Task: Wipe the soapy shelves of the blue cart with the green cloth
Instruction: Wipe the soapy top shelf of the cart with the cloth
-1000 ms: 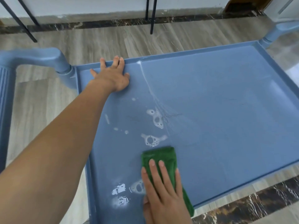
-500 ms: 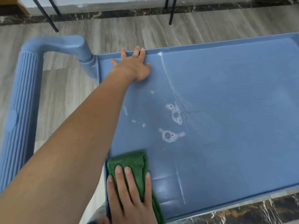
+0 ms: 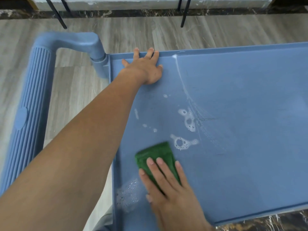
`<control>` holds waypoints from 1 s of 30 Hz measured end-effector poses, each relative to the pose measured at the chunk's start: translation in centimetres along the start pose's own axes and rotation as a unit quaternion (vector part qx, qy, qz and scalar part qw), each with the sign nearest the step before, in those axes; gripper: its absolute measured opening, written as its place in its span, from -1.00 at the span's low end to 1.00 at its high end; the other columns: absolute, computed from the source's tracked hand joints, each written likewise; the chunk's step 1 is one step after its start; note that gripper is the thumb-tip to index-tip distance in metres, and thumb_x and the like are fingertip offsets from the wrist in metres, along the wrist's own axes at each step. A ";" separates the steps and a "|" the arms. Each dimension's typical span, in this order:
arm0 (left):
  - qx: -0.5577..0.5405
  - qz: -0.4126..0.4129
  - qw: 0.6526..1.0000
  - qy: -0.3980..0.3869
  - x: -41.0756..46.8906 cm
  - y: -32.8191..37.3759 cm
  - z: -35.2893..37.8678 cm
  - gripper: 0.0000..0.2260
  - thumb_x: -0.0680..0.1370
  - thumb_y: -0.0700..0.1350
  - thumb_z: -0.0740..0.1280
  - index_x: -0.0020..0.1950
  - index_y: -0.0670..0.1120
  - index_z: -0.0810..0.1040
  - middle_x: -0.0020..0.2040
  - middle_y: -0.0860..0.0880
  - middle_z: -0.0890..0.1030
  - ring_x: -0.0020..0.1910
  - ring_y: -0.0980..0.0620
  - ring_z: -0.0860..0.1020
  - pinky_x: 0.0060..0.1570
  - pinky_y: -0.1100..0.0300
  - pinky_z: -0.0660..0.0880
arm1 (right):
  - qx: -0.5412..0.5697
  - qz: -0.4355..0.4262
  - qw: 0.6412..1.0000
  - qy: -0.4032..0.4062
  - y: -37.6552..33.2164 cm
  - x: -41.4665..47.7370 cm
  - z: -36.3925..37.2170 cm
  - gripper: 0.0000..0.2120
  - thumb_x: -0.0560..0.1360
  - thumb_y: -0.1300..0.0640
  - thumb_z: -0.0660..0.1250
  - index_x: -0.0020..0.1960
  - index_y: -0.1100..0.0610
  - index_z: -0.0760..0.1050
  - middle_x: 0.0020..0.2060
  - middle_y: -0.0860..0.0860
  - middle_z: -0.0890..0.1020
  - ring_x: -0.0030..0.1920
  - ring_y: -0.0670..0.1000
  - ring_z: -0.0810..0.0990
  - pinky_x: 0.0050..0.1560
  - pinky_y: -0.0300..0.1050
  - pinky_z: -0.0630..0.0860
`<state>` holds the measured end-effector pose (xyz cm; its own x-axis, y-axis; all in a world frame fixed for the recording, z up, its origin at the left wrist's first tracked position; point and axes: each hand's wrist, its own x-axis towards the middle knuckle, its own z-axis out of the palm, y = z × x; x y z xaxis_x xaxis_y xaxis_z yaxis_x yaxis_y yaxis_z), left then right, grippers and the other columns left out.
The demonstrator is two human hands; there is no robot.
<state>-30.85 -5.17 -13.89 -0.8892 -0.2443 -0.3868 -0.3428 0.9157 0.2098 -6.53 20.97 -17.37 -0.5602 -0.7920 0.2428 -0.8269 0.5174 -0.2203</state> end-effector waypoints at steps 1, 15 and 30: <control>0.002 0.001 1.000 0.001 0.0 0.1 0.0 -0.43 0.67 0.16 -0.08 0.64 0.10 -0.19 0.65 0.19 -0.19 0.61 -0.19 -0.26 0.45 -0.48 -0.12 | -0.006 -0.003 1.000 -0.014 1.5 -0.3 -0.5 -0.58 0.49 0.01 0.29 0.35 -0.02 0.56 0.39 0.04 0.50 0.41 0.07 0.47 0.24 0.22 0.52; 0.004 0.002 1.000 -0.001 0.7 0.8 0.3 -0.43 0.66 0.18 -0.08 0.64 0.13 -0.21 0.64 0.21 -0.21 0.61 -0.17 -0.27 0.45 -0.48 -0.11 | -0.007 0.039 0.994 -0.099 17.9 -8.8 -7.0 -0.57 0.66 0.05 0.08 0.46 0.16 0.42 0.52 0.16 0.33 0.53 0.20 0.28 0.44 0.31 0.25; 0.020 -0.009 1.000 0.004 1.4 0.5 0.5 -0.42 0.65 0.24 -0.08 0.63 0.16 -0.20 0.63 0.24 -0.19 0.62 -0.16 -0.24 0.44 -0.48 -0.04 | -0.007 0.403 0.915 0.001 20.1 -8.6 -7.3 -0.49 0.64 0.03 -0.01 0.49 0.24 0.34 0.58 0.17 0.16 0.60 0.13 0.07 0.58 0.12 0.00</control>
<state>-32.12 -4.86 -14.77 -0.8853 -0.2634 -0.3833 -0.3466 0.9232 0.1660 -18.64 40.55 -17.03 -0.9884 -0.1515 0.0078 -0.1461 0.9372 -0.3166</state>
